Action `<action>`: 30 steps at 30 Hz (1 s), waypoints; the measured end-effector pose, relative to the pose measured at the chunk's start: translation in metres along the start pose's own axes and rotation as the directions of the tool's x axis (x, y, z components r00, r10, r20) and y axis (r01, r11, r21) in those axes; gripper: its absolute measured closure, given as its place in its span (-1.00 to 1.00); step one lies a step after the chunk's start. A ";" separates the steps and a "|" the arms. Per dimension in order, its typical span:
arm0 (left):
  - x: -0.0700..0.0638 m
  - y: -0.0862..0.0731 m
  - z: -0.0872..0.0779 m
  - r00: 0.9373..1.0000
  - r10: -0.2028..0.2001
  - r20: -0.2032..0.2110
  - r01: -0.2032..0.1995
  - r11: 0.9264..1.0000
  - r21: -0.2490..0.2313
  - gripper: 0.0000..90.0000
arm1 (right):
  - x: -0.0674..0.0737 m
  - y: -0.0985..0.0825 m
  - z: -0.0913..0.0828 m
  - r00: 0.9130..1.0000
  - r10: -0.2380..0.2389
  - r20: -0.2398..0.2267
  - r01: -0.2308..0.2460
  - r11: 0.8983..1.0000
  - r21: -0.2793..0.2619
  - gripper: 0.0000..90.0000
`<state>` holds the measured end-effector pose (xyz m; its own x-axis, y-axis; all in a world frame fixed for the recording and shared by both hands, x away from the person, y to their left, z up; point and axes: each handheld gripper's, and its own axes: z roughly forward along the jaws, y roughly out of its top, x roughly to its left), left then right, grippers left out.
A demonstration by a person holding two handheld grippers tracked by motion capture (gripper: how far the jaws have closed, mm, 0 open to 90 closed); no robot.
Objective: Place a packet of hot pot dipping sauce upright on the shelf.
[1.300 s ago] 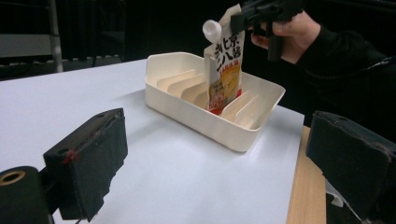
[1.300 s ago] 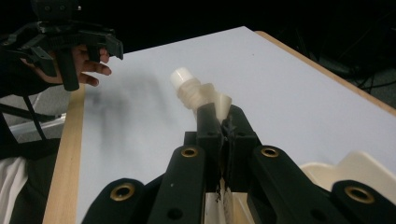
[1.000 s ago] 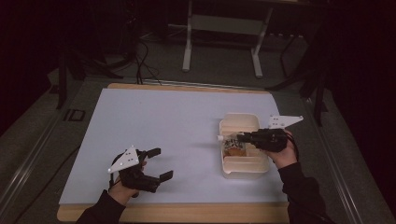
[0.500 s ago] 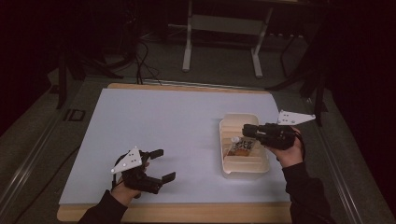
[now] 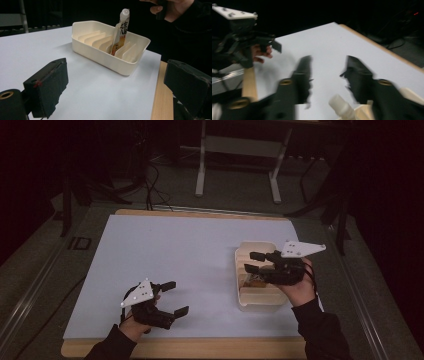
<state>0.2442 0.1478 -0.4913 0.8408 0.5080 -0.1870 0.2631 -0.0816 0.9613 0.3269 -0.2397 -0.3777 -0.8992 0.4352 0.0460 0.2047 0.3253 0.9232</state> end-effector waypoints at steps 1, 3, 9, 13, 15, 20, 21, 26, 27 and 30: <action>0.000 0.000 0.000 1.000 0.002 0.000 -0.002 1.000 0.001 -0.87 | 0.002 0.000 0.002 1.000 0.005 0.007 -0.005 1.000 0.002 -0.07; -0.001 0.000 0.000 1.000 0.006 0.000 -0.006 1.000 0.005 -0.87 | 0.007 0.001 0.004 1.000 -0.010 0.028 0.010 1.000 -0.014 -0.24; -0.002 -0.001 0.000 1.000 0.003 0.000 -0.003 1.000 0.009 -0.87 | 0.020 -0.003 0.013 1.000 0.018 0.017 -0.018 1.000 -0.002 -0.65; -0.002 -0.001 -0.001 1.000 0.000 -0.002 0.000 1.000 0.003 -0.87 | 0.027 -0.006 0.017 1.000 0.009 0.012 -0.009 1.000 -0.007 -0.68; -0.002 -0.002 -0.001 1.000 0.001 -0.004 -0.001 1.000 0.007 -0.87 | 0.032 -0.010 0.021 1.000 0.014 0.012 -0.014 1.000 -0.013 -0.69; -0.001 -0.004 -0.001 1.000 0.000 -0.006 0.000 1.000 0.012 -0.87 | 0.039 -0.018 0.024 0.999 0.034 -0.029 -0.034 0.999 -0.003 -0.69; -0.001 -0.004 -0.001 1.000 -0.001 -0.007 0.001 1.000 0.012 -0.87 | 0.044 -0.023 0.024 0.999 0.035 -0.033 -0.035 0.999 -0.006 -0.69; 0.000 -0.003 -0.003 1.000 0.001 -0.013 -0.001 1.000 0.005 -0.87 | 0.052 -0.030 0.023 0.997 0.046 -0.054 -0.046 0.999 0.006 -0.68; 0.000 -0.004 -0.003 1.000 -0.001 -0.015 0.001 1.000 0.003 -0.87 | 0.055 -0.033 0.023 0.996 0.052 -0.066 -0.051 0.999 0.013 -0.68; 0.001 -0.004 -0.003 1.000 0.003 -0.017 -0.002 1.000 0.009 -0.87 | 0.061 -0.041 0.023 0.996 0.056 -0.071 -0.055 0.998 0.019 -0.68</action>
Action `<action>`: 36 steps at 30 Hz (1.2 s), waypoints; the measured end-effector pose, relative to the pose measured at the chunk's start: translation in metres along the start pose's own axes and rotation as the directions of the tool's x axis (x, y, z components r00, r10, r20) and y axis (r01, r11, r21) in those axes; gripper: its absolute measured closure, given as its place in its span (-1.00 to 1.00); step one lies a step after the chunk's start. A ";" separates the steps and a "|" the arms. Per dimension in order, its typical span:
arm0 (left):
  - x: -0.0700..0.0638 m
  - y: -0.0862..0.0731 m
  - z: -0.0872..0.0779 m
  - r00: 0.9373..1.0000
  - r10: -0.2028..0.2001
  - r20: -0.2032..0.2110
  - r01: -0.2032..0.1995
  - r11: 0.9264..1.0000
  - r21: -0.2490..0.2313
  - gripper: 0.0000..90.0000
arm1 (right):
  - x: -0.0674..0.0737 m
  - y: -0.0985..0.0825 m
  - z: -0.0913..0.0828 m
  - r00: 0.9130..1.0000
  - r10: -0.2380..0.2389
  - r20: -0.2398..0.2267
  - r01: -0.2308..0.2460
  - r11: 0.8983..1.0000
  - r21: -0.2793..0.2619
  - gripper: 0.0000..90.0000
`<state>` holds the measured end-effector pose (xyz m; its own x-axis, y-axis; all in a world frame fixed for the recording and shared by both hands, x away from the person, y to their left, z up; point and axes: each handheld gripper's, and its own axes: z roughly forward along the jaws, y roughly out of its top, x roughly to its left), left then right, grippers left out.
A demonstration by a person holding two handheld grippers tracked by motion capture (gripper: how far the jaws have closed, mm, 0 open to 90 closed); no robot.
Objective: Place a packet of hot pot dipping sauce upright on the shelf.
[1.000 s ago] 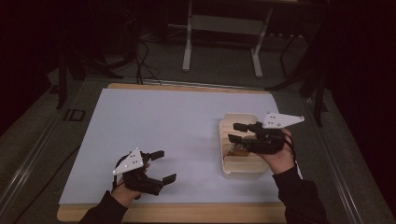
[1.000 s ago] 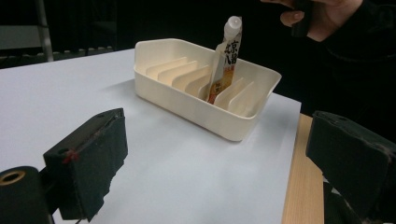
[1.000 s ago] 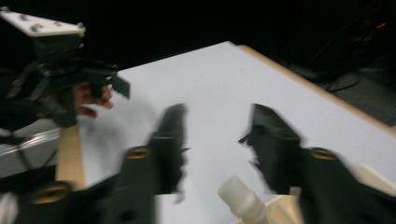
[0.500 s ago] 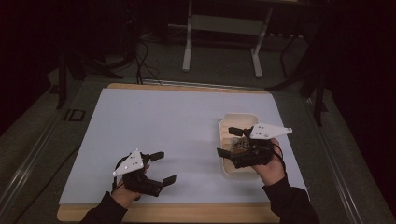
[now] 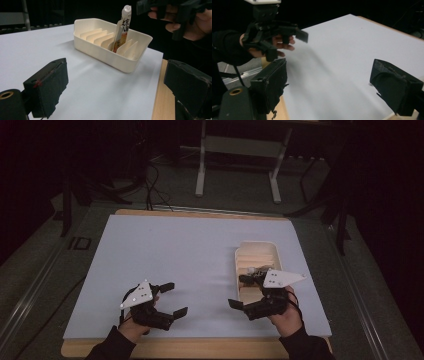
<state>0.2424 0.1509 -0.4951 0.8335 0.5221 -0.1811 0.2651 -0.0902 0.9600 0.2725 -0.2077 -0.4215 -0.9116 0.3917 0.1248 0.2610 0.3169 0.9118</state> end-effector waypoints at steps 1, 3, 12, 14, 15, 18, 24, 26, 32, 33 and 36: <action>0.000 0.000 0.000 1.000 0.000 0.000 0.000 1.000 0.002 -0.87 | 0.004 -0.006 0.000 1.000 -0.004 0.005 0.004 1.000 0.003 -0.68; 0.000 0.000 0.000 1.000 0.002 -0.002 -0.002 1.000 0.003 -0.87 | 0.005 -0.008 -0.001 1.000 -0.007 -0.001 0.007 1.000 0.008 -0.68; -0.001 -0.002 0.001 1.000 0.006 0.007 -0.006 1.000 0.012 -0.87 | 0.015 -0.028 -0.007 1.000 0.004 0.000 -0.004 1.000 0.030 -0.68; -0.001 -0.002 0.001 1.000 0.007 0.008 -0.008 1.000 0.012 -0.87 | 0.015 -0.032 -0.010 1.000 0.013 0.007 -0.013 0.999 0.029 -0.68; -0.001 -0.002 0.001 1.000 0.010 0.007 -0.010 1.000 0.013 -0.87 | 0.015 -0.034 -0.011 1.000 0.022 0.007 -0.022 0.999 0.025 -0.68; -0.001 -0.002 0.001 1.000 0.007 0.007 -0.008 1.000 0.013 -0.87 | 0.016 -0.039 -0.014 0.999 0.028 0.023 -0.028 0.999 0.027 -0.68; -0.001 -0.003 0.001 1.000 0.008 0.007 -0.008 1.000 0.016 -0.87 | 0.014 -0.046 -0.024 0.998 0.020 0.057 -0.021 1.000 0.023 -0.68; -0.001 -0.003 0.001 1.000 0.007 0.007 -0.007 1.000 0.015 -0.87 | 0.013 -0.049 -0.028 0.998 0.028 0.065 -0.029 0.999 0.017 -0.68; 0.000 -0.004 0.002 1.000 0.004 0.003 -0.004 1.000 0.022 -0.87 | 0.008 -0.054 -0.033 0.995 0.020 0.094 -0.022 1.000 0.020 -0.68; 0.000 -0.004 0.002 1.000 0.005 0.001 -0.005 1.000 0.025 -0.87 | 0.007 -0.055 -0.034 0.995 0.023 0.096 -0.025 1.000 0.019 -0.68; 0.000 -0.005 0.003 1.000 0.004 -0.001 -0.004 1.000 0.025 -0.87 | 0.005 -0.056 -0.034 0.994 0.031 0.103 -0.033 0.999 0.017 -0.68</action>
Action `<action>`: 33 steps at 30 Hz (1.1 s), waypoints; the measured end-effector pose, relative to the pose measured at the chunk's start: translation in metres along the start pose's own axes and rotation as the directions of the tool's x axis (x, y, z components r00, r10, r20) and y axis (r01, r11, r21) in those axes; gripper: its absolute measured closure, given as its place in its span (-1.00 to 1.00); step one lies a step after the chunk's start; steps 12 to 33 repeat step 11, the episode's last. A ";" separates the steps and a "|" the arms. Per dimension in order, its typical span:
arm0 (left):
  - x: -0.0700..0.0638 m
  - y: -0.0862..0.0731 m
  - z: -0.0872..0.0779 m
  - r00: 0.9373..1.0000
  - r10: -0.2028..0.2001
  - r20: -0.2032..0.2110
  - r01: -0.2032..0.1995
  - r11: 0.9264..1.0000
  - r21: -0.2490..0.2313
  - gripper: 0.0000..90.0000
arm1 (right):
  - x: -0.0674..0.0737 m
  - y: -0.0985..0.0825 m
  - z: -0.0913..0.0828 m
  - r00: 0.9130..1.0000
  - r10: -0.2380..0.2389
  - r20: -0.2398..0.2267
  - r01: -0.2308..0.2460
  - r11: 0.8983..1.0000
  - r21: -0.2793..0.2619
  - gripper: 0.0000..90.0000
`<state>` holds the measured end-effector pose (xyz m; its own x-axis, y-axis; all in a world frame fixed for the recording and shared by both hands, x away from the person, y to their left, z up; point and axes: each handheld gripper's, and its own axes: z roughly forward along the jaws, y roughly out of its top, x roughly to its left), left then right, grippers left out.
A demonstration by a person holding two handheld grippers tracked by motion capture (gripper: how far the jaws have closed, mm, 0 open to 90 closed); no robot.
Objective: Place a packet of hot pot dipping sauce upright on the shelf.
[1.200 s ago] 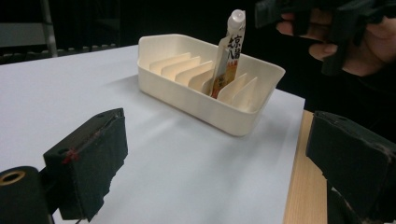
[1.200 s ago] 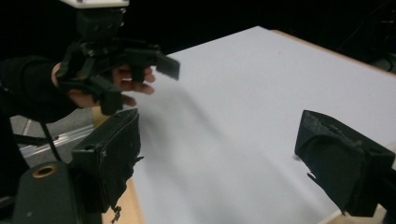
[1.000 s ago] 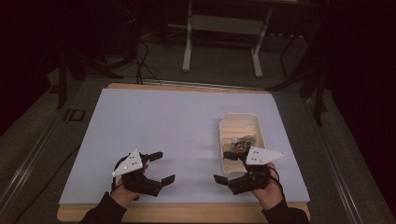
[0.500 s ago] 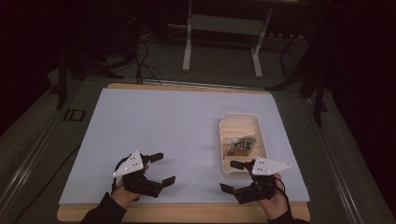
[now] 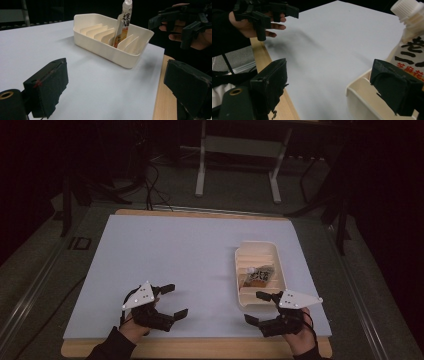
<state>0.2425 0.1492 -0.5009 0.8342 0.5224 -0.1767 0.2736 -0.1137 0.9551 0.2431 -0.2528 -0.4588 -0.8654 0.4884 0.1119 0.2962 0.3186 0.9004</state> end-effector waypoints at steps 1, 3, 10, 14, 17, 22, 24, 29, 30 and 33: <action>0.000 0.000 0.000 1.000 0.002 -0.003 -0.002 1.000 0.002 -0.87 | -0.001 -0.001 0.000 1.000 0.003 -0.002 -0.003 1.000 0.002 -0.68; 0.001 -0.001 0.001 1.000 0.002 -0.004 -0.002 1.000 0.003 -0.87 | -0.002 -0.002 0.001 1.000 0.013 -0.004 -0.013 1.000 0.001 -0.68; 0.003 -0.004 0.000 1.000 -0.008 -0.023 0.008 1.000 0.001 -0.87 | -0.004 -0.003 0.002 1.000 0.023 -0.007 -0.023 1.000 0.008 -0.68; 0.003 -0.004 0.001 1.000 -0.008 -0.024 0.008 1.000 0.002 -0.87 | -0.004 -0.003 0.003 1.000 0.022 -0.007 -0.022 1.000 0.008 -0.68; 0.003 -0.004 0.001 1.000 -0.008 -0.024 0.008 1.000 0.002 -0.87 | -0.004 -0.003 0.003 1.000 0.022 -0.007 -0.022 1.000 0.008 -0.68; 0.003 -0.004 0.001 1.000 -0.008 -0.024 0.008 1.000 0.002 -0.87 | -0.004 -0.003 0.003 1.000 0.022 -0.007 -0.022 1.000 0.008 -0.68; 0.003 -0.004 0.001 1.000 -0.008 -0.024 0.008 1.000 0.002 -0.87 | -0.004 -0.003 0.003 1.000 0.022 -0.007 -0.022 1.000 0.008 -0.68; 0.003 -0.004 0.001 1.000 -0.008 -0.024 0.008 1.000 0.002 -0.87 | -0.004 -0.003 0.003 1.000 0.022 -0.007 -0.022 1.000 0.008 -0.68; 0.003 -0.004 0.001 1.000 -0.008 -0.024 0.008 1.000 0.002 -0.87 | -0.004 -0.003 0.003 1.000 0.022 -0.007 -0.022 1.000 0.008 -0.68; 0.003 -0.004 0.001 1.000 -0.008 -0.024 0.008 1.000 0.002 -0.87 | -0.004 -0.003 0.003 1.000 0.022 -0.007 -0.022 1.000 0.008 -0.68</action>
